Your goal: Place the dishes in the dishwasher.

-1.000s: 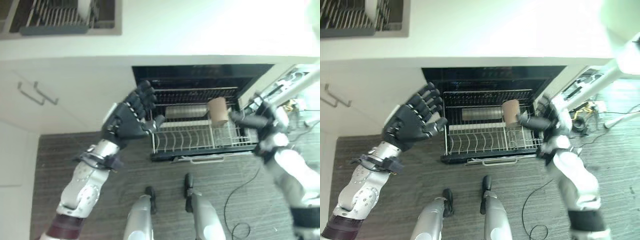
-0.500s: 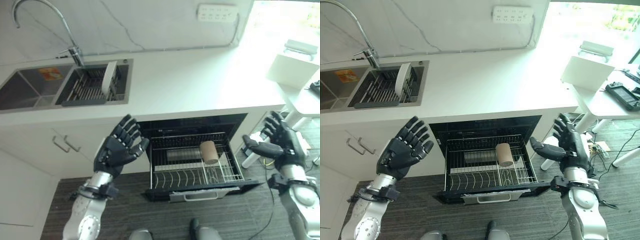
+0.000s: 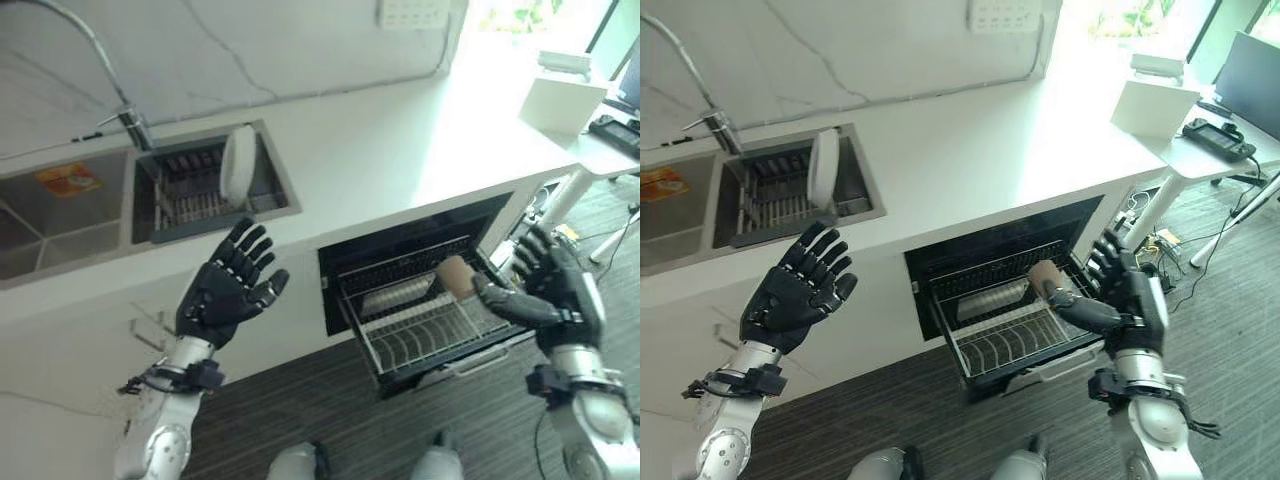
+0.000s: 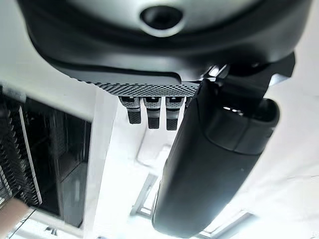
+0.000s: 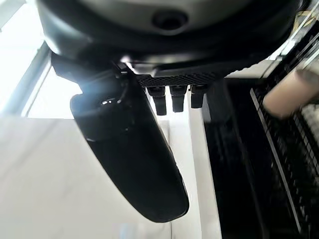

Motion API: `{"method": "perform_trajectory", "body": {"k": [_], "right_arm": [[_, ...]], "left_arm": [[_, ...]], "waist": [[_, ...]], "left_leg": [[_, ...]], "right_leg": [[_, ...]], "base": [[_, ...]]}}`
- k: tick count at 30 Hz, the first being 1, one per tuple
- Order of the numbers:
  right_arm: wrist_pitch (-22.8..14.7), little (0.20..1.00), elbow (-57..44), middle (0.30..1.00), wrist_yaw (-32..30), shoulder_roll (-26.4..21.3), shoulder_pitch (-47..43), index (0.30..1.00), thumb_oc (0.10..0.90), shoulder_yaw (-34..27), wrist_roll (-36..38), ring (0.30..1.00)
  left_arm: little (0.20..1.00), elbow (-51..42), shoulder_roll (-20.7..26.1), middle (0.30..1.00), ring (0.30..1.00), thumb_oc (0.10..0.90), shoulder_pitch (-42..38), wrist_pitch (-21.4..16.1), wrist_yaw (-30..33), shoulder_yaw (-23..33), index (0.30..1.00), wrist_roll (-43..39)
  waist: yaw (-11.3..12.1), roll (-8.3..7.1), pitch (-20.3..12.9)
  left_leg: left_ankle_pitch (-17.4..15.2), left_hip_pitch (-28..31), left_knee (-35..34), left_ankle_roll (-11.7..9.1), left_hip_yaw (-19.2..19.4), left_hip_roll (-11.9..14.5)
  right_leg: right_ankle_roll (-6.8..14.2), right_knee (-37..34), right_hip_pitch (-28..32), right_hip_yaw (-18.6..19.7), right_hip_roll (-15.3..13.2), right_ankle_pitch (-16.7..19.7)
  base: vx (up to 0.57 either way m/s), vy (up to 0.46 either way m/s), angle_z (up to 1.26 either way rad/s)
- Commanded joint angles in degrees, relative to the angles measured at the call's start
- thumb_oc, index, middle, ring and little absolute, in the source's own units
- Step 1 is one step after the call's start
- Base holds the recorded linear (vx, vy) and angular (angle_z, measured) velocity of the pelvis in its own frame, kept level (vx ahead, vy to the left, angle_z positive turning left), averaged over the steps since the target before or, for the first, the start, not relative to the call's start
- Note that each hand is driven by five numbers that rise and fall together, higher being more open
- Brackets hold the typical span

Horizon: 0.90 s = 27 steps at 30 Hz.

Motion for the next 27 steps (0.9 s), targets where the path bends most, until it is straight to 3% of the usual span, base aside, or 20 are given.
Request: {"method": "perform_trajectory", "body": {"k": [1, 2, 3, 5, 7, 12, 16, 18, 19, 20, 22, 24, 27], "right_arm": [[-7.2, 0.9, 0.6, 0.9, -3.8, -4.7, -9.2, 0.9, 0.8, -4.4, -1.2, 0.9], [-7.7, 0.9, 0.8, 0.9, -3.8, -5.1, -8.8, 0.9, 0.8, -4.6, -1.3, 0.9], [-8.1, 0.9, 1.0, 0.9, -3.8, -5.3, -8.5, 0.9, 0.8, -4.7, -1.1, 0.9], [-8.7, 0.9, 1.3, 0.9, -3.5, -5.9, -8.4, 0.9, 0.8, -5.0, -0.5, 0.9], [-9.1, 0.9, 1.5, 0.9, -3.1, -6.8, -7.8, 0.9, 0.8, -6.2, 1.1, 0.9], [-8.6, 0.9, 1.0, 0.9, -2.7, -7.6, -8.4, 0.9, 0.8, -6.8, 2.4, 0.9], [-8.2, 0.9, 1.4, 0.9, -2.7, -8.2, -9.3, 0.9, 0.8, -6.4, 1.6, 0.9], [-7.3, 0.9, 0.9, 0.9, -2.8, -7.9, -9.3, 0.9, 0.8, -6.9, 1.1, 0.9], [-6.9, 0.9, 0.6, 0.9, -2.7, -7.8, -9.3, 0.9, 0.8, -7.1, 1.1, 0.9], [-6.5, 0.9, 0.5, 0.9, -2.0, -7.6, -9.2, 0.9, 0.8, -7.1, 0.8, 0.9], [-7.8, 0.9, -0.1, 0.9, 0.1, -7.7, -9.1, 0.9, 0.8, -6.7, 2.3, 0.9], [-9.1, 0.9, -1.2, 0.9, 2.6, -8.5, -8.5, 0.9, 0.8, -6.6, 1.8, 0.9], [-9.5, 0.9, -1.6, 0.9, 3.9, -9.8, -8.9, 0.9, 0.8, -6.8, 3.5, 0.9]], "left_arm": [[0.9, -8.0, 4.1, 0.9, 0.9, 0.8, -4.1, -4.5, -1.7, -0.3, 0.9, -0.7], [0.9, -8.0, 3.8, 0.9, 0.9, 0.8, -4.6, -5.0, -1.3, -1.3, 0.9, -0.2], [0.9, -7.9, 3.6, 0.9, 0.9, 0.8, -4.8, -5.3, -1.1, -1.7, 0.9, 0.1], [0.9, -7.8, 3.6, 0.9, 0.9, 0.8, -5.3, -6.4, -0.3, -2.4, 0.9, 1.2], [0.9, -7.8, 3.6, 0.9, 0.9, 0.8, -5.2, -7.0, 0.1, -2.5, 0.9, 1.7], [0.9, -8.7, 3.4, 0.9, 0.9, 0.8, -4.6, -6.2, 0.1, -2.0, 0.9, 0.7], [0.9, -9.1, 3.3, 0.9, 0.9, 0.8, -5.1, -6.7, -0.5, -1.4, 0.9, -0.1], [0.9, -9.9, 2.8, 0.9, 0.9, 0.8, -5.5, -7.0, -0.8, -1.1, 0.9, 0.4], [0.9, -10.2, 2.8, 0.9, 0.9, 0.8, -5.5, -7.6, -0.6, -0.9, 0.9, 0.7], [0.9, -10.7, 2.8, 0.9, 0.9, 0.8, -5.7, -8.7, 0.6, -0.8, 0.9, 1.2], [0.9, -11.1, 2.8, 0.9, 0.9, 0.8, -6.0, -10.3, 2.5, -1.1, 0.9, 2.6], [0.9, -11.1, 2.4, 0.9, 0.9, 0.8, -5.9, -12.1, 3.8, -1.6, 0.9, 5.4], [0.9, -11.0, 2.1, 0.9, 0.9, 0.8, -6.2, -13.1, 2.9, -2.0, 0.9, 7.8]], "waist": [[-1.5, -1.02, -3.8], [-2.3, -1.53, -4.0], [-2.6, -1.79, -4.0], [-3.3, -2.07, -3.8], [-3.3, -1.9, -3.8], [-2.1, -2.74, -4.2], [-1.8, -4.58, -3.0], [-2.2, -4.74, -2.6], [-2.4, -4.39, -2.5], [-2.7, -3.35, -2.7], [-2.7, -1.96, -3.1], [-1.8, -1.46, -3.6], [-0.4, -1.41, -4.0]], "left_leg": [[-0.2, 5.2, -3.8, -6.4, -5.6, 1.8], [-0.3, 5.5, -3.8, -5.8, -6.4, 0.2], [-0.3, 5.7, -3.8, -5.7, -6.6, -0.5], [-0.8, 6.4, -3.8, -5.1, -6.6, -1.4], [-0.5, 6.4, -3.8, -5.4, -7.4, -1.4], [0.6, 7.5, -3.8, -6.2, -6.2, -2.3], [5.7, 9.6, -3.7, -7.8, -2.4, -2.8], [7.5, 8.6, -3.5, -8.6, -0.1, -0.7], [6.5, 8.0, -3.8, -8.6, 0.7, 0.9], [4.1, 6.3, -3.8, -8.4, 0.5, 3.2], [4.3, 2.4, -3.8, -9.6, -2.3, 5.2], [6.8, -2.1, -3.8, -11.4, -5.1, 6.2], [7.8, -4.9, -3.8, -11.4, -5.0, 6.5]], "right_leg": [[-0.4, -6.2, 3.1, 2.4, 8.9, -1.2], [-1.7, -6.2, 2.9, 4.1, 12.4, -3.2], [-2.4, -6.2, 2.7, 4.8, 13.7, -4.3], [-2.5, -6.2, 2.0, 5.7, 14.2, -3.6], [-3.6, -6.2, 2.3, 6.6, 15.2, -6.3], [-4.3, -6.2, 3.3, 6.1, 14.3, -7.9], [-5.5, -6.2, 4.9, 5.4, 12.1, -8.3], [-5.4, -6.2, 5.6, 4.9, 11.7, -8.2], [-5.1, -6.2, 5.7, 4.7, 11.7, -8.2], [-4.5, -6.2, 5.7, 4.5, 12.1, -8.5], [-4.1, -6.2, 5.6, 4.9, 12.9, -9.4], [-3.9, -6.2, 6.5, 5.8, 13.3, -10.7], [-3.8, -6.2, 8.8, 5.7, 12.8, -12.5]], "base": [[0.09, 0.116, 0.47], [0.06, 0.058, 0.74], [0.1, 0.019, 0.69], [0.08, -0.035, 0.42], [0.06, -0.078, 0.04], [0.1, -0.096, 0.07], [0.1, -0.068, 0.11], [0.09, 0.036, 0.33], [0.13, 0.174, 0.5], [0.15, 0.23, 0.53], [0.2, 0.272, 0.41], [0.26, 0.244, 0.07], [0.24, 0.209, -0.23]]}}
